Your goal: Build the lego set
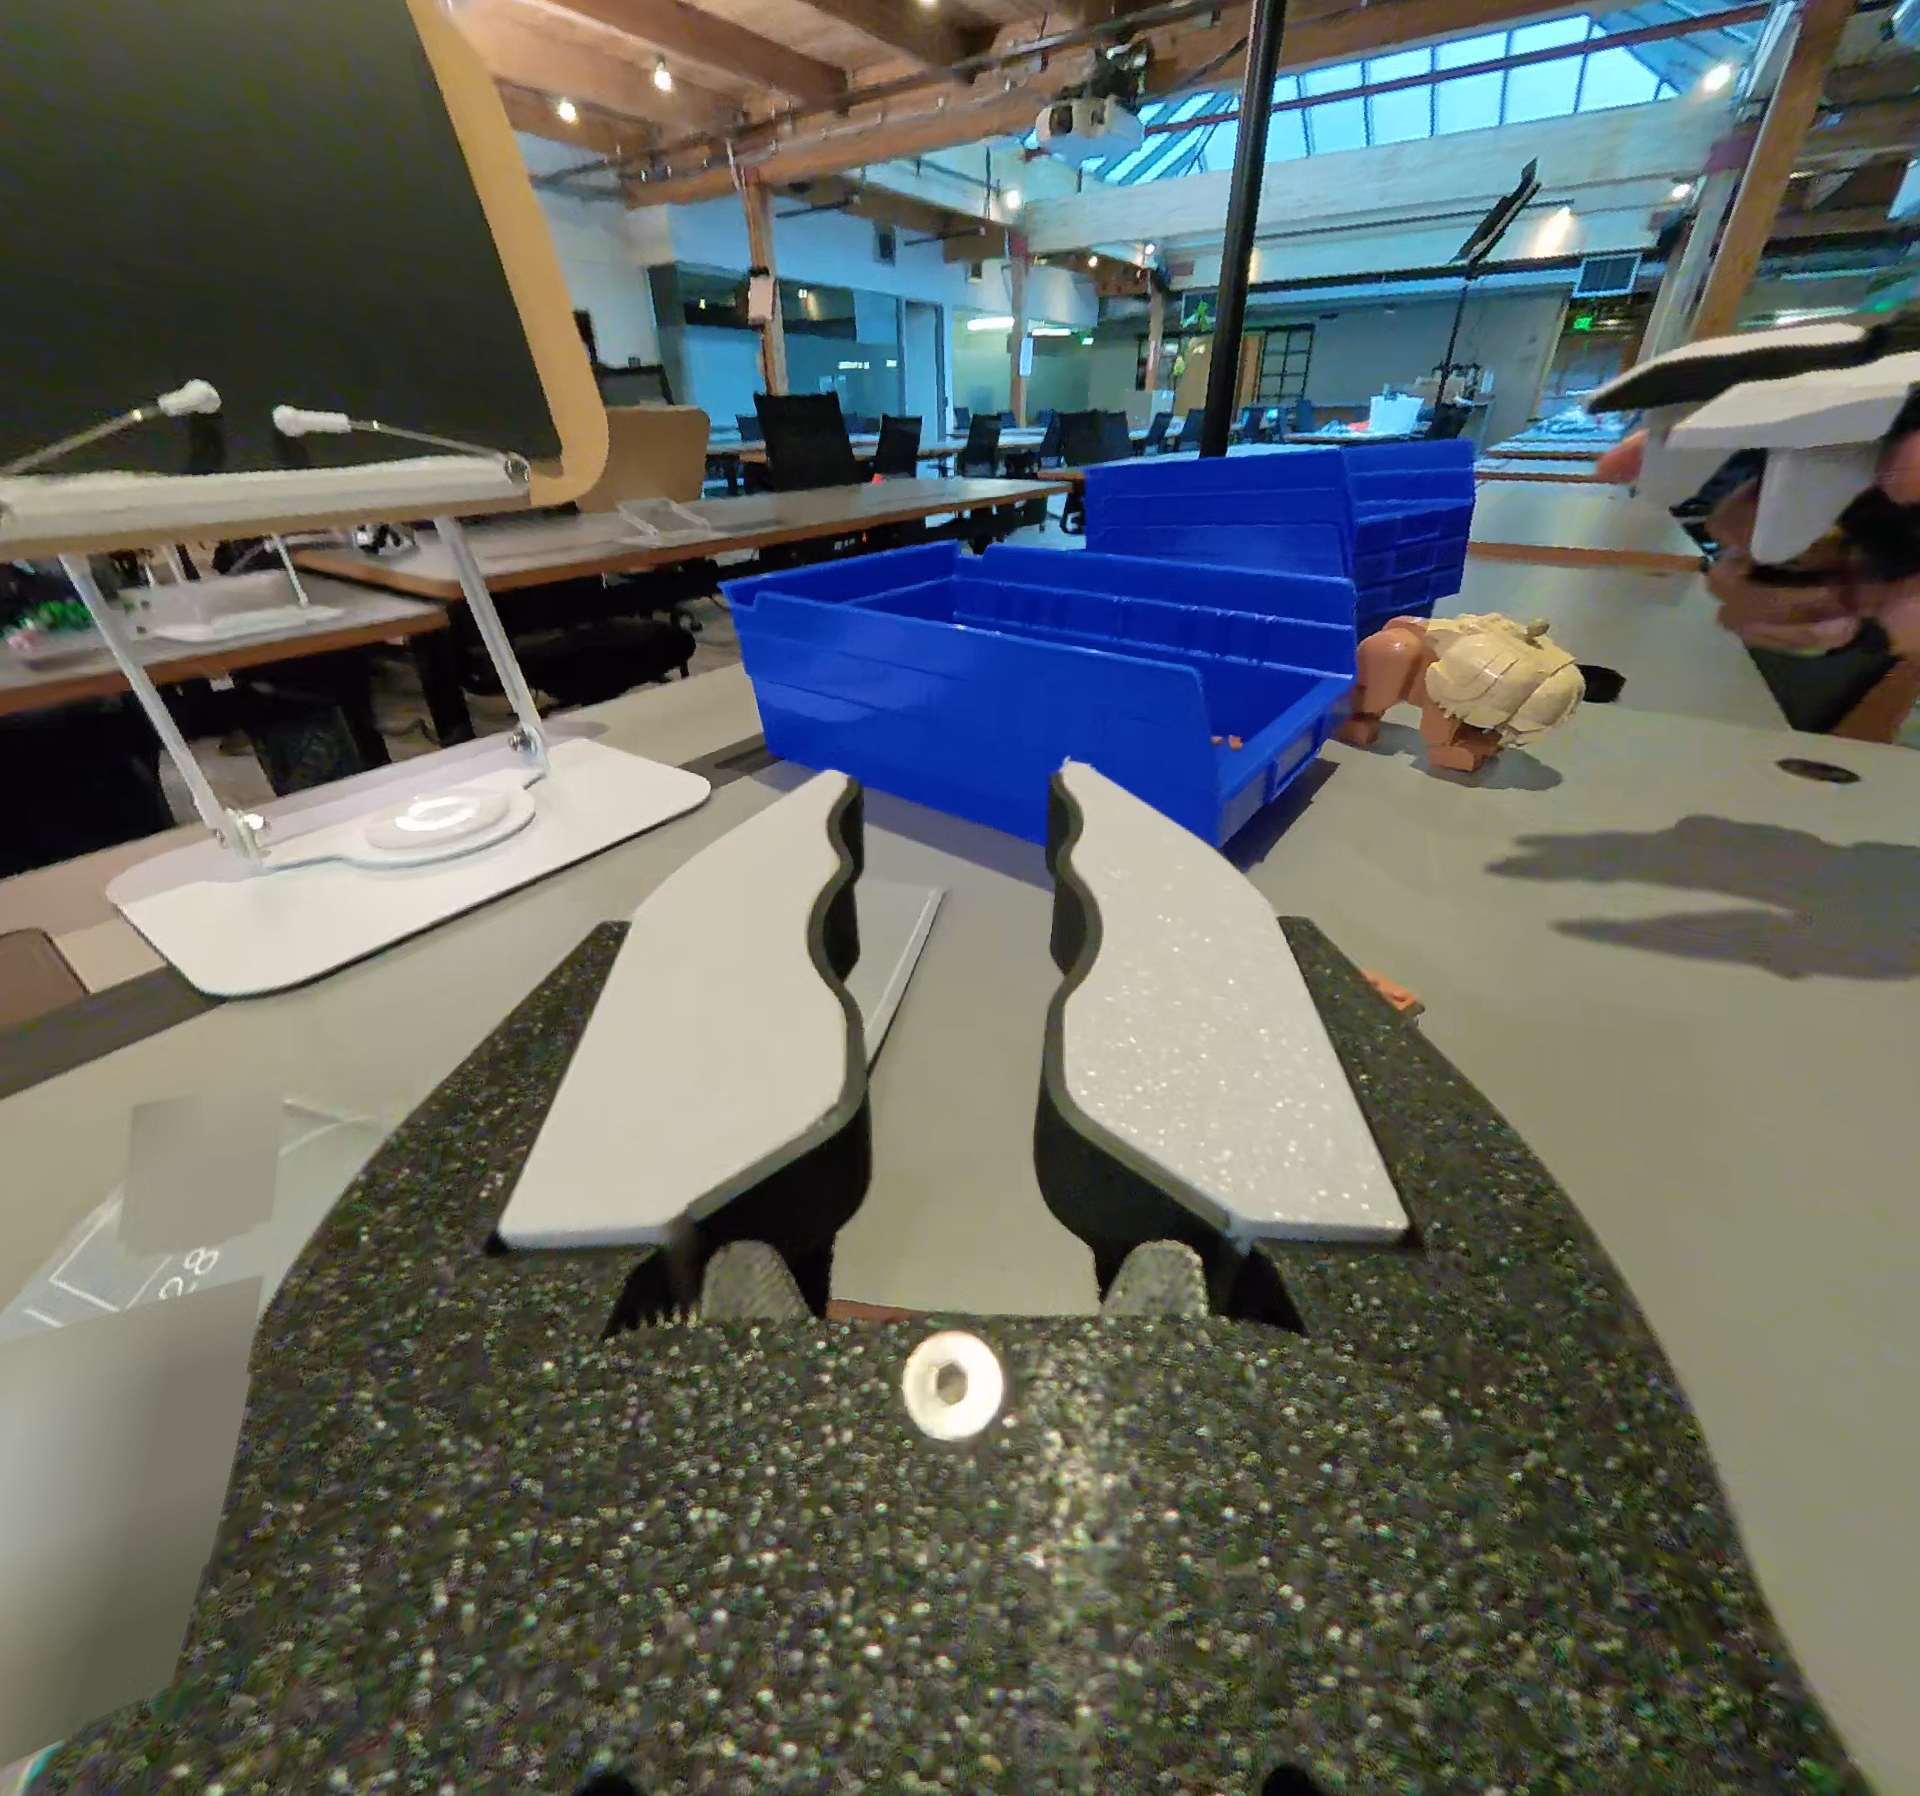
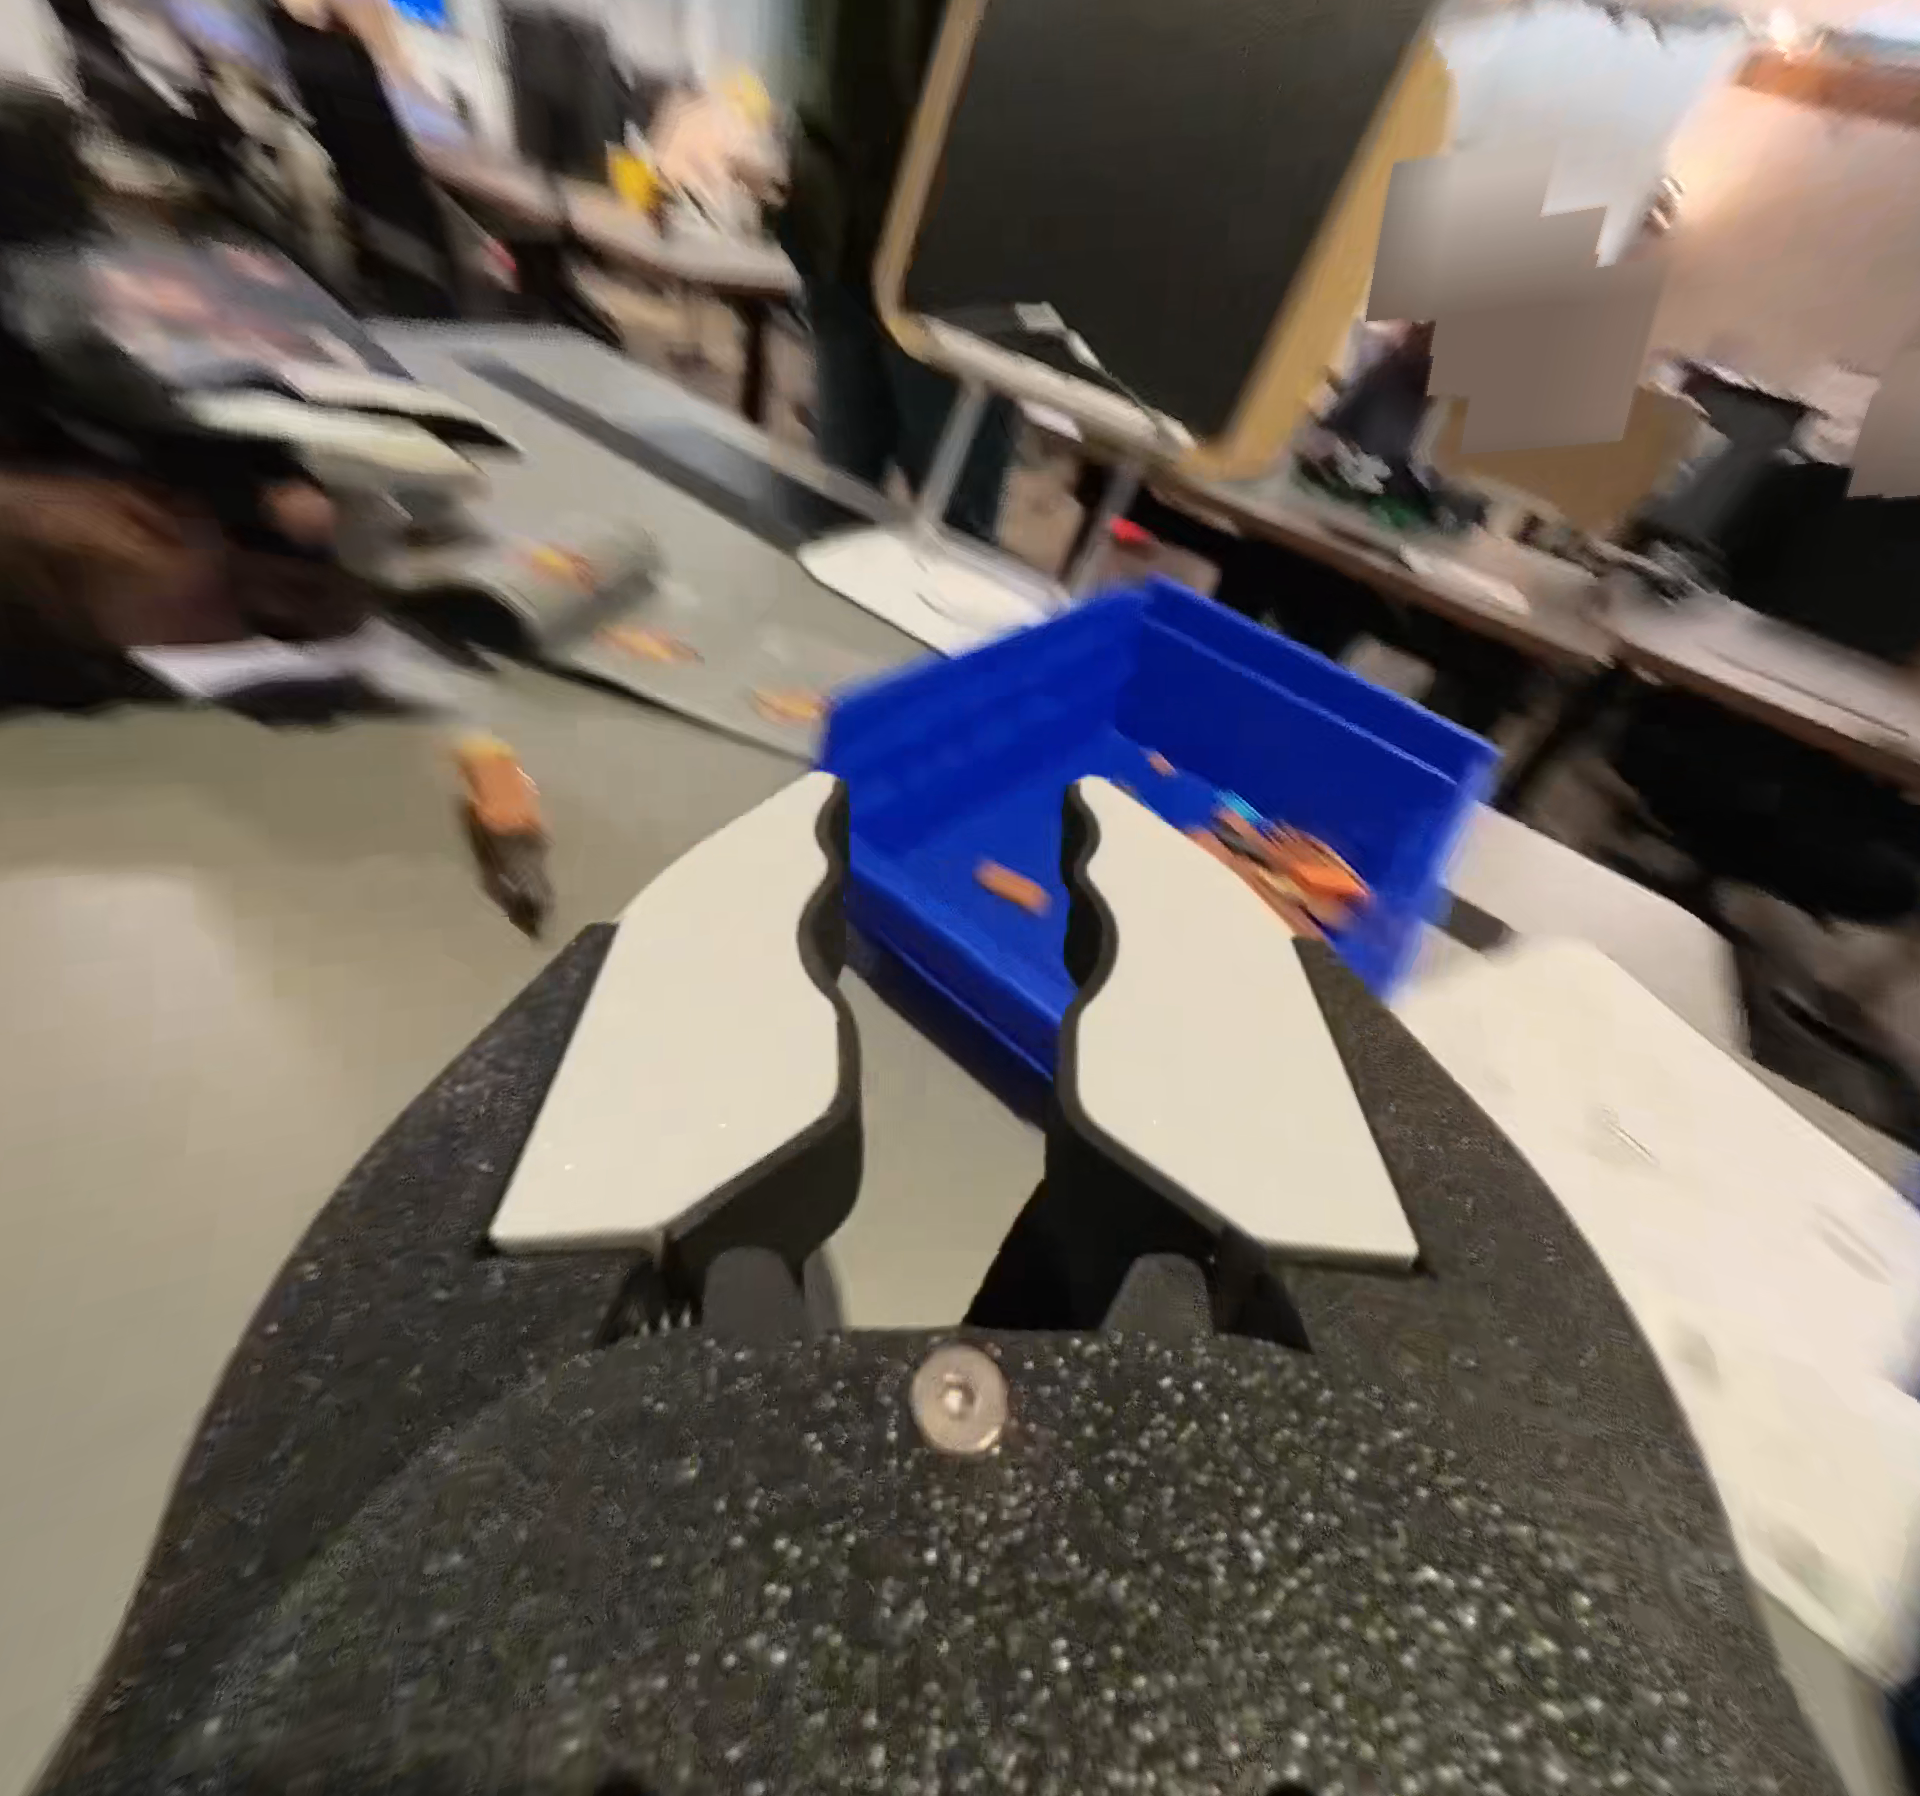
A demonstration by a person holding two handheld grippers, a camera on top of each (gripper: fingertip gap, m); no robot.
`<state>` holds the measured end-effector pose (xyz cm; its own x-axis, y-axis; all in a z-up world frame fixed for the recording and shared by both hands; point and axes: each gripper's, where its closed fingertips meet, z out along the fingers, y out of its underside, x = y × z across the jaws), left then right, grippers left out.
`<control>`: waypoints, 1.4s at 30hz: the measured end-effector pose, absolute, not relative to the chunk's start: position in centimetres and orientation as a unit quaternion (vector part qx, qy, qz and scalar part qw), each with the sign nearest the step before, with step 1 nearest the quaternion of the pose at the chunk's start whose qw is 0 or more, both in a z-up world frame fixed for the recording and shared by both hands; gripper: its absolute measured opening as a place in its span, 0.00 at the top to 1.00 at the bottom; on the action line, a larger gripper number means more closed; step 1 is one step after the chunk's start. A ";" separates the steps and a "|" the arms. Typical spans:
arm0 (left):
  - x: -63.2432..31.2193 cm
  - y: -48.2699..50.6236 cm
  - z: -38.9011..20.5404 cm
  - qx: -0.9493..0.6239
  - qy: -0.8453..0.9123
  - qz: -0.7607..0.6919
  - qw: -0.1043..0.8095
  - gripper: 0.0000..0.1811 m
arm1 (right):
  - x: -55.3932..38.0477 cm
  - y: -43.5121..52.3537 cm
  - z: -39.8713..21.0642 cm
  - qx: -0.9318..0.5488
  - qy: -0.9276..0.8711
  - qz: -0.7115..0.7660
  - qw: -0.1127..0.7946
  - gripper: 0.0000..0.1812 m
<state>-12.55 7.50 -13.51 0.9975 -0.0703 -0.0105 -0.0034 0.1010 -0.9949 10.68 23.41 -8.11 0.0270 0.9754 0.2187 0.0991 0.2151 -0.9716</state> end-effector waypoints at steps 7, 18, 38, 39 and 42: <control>-12.8 7.0 -13.0 -0.659 0.027 -0.019 0.751 0.82 | 0.5 15.7 -11.0 -0.425 -0.580 0.500 0.483 0.77; -10.8 7.8 -15.7 -0.721 0.072 -0.101 0.682 0.84 | -1.4 12.3 -18.5 -0.336 -0.733 0.450 0.384 0.82; -8.1 8.4 -17.4 -0.739 0.099 -0.161 0.647 0.85 | -1.2 13.9 -18.9 -0.388 -0.690 0.503 0.347 0.85; -8.2 8.4 -17.4 -0.738 0.096 -0.164 0.647 0.85 | -1.3 14.1 -18.8 -0.393 -0.684 0.507 0.346 0.85; -8.4 8.3 -17.2 -0.735 0.081 -0.172 0.650 0.85 | -1.1 14.7 -18.2 -0.409 -0.657 0.529 0.349 0.86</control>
